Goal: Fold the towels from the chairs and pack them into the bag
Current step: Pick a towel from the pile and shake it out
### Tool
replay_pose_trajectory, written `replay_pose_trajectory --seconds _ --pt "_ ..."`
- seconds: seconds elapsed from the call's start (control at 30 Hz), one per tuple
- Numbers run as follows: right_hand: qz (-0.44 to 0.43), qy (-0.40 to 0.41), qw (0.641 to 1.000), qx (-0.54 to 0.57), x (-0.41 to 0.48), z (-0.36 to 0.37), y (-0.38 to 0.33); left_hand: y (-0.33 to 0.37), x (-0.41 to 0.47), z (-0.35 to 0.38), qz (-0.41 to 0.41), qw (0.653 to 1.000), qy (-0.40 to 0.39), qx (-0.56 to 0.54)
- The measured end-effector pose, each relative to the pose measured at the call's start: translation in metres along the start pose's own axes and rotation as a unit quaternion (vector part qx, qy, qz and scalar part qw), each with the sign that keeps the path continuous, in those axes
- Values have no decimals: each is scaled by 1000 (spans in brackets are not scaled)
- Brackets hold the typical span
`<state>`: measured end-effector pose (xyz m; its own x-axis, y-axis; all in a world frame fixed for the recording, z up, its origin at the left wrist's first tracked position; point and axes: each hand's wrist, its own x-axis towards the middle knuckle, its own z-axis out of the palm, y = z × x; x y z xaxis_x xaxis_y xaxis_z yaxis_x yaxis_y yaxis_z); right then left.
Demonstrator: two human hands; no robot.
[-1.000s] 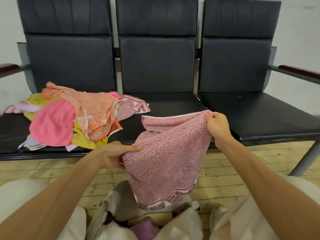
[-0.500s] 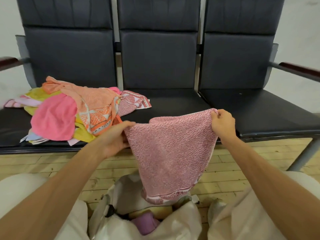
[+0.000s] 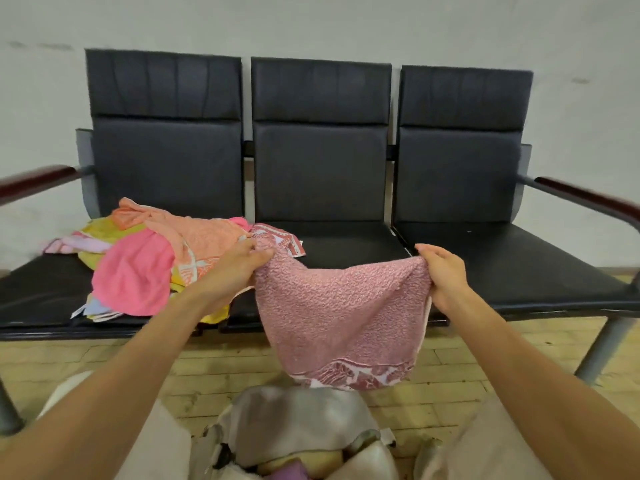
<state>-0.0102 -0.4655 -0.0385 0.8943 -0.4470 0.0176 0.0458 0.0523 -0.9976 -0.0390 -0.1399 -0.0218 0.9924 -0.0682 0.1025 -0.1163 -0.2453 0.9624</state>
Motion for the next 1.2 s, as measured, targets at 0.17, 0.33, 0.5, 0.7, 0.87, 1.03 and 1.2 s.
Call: replay_pose_trajectory --seconds 0.17,0.33,0.5,0.7,0.87,1.03,1.2 --pt "-177 30 969 -172 3 -2 -57 64 16 -12 30 993 105 -41" --pt "-304 33 928 -216 -3 -4 -107 99 23 -32 17 977 194 -87" --pt "-246 45 962 -105 -8 5 -140 132 19 -44 32 955 273 -108" --pt "-130 -80 988 -10 -22 -2 -167 152 6 -79 -65 954 151 -251" --pt "-204 -107 964 -135 -26 -15 -179 150 -6 -87 73 985 148 -45" --pt "-337 -20 887 -315 -27 -15 -180 146 -6 -86 155 926 223 262" --pt "-285 -15 910 -301 -19 -15 -171 141 -5 -76 131 940 237 207"
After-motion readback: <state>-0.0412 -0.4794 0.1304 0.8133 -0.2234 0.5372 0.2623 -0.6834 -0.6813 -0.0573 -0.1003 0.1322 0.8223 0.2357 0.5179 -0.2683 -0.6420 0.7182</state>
